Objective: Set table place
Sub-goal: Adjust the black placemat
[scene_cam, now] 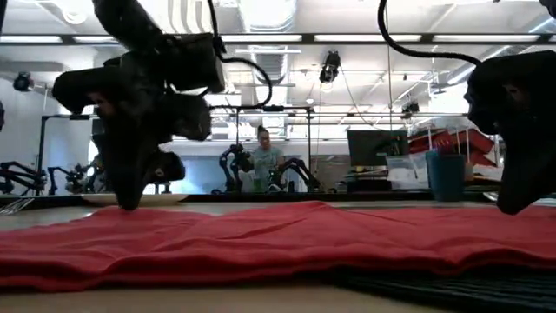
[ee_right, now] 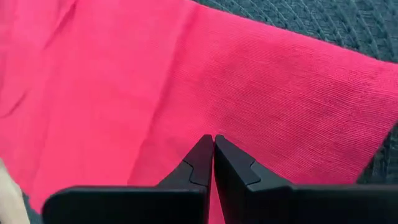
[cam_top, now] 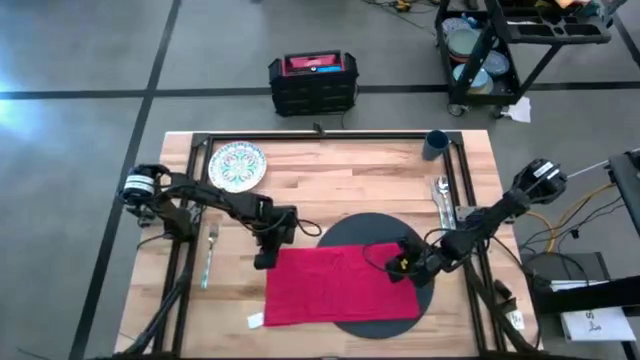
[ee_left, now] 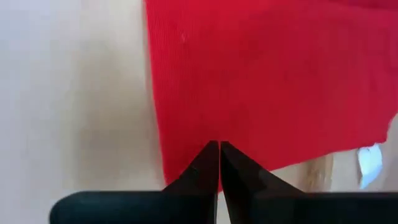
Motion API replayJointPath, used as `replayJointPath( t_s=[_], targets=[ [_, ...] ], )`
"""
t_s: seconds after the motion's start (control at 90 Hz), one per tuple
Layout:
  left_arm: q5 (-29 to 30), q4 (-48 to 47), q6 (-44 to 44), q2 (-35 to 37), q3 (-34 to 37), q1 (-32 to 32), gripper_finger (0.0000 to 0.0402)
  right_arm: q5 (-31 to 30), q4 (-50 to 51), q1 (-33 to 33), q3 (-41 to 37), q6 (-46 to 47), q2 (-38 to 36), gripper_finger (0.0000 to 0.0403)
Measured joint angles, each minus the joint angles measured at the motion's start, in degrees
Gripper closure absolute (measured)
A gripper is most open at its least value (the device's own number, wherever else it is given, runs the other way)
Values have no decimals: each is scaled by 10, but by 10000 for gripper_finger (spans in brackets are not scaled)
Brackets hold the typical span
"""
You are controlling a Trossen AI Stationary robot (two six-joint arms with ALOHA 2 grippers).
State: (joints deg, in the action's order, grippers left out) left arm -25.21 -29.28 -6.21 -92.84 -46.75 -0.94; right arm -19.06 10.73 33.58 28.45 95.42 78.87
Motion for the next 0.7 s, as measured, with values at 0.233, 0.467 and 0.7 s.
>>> replayJointPath(
  t_s=[0.233, 0.467, 0.7],
  targets=[
    [-59, 55, -50, 0, 47, -1, 401, 20, 3, -35, 0, -34, 0, 403],
    [-86, 86, -83, 0, 63, -6, 401, 59, 1, -100, 0, -113, 0, 403],
    [-103, 91, -100, 0, 64, -10, 401, 89, -4, -166, 0, -198, 0, 403]
  ],
)
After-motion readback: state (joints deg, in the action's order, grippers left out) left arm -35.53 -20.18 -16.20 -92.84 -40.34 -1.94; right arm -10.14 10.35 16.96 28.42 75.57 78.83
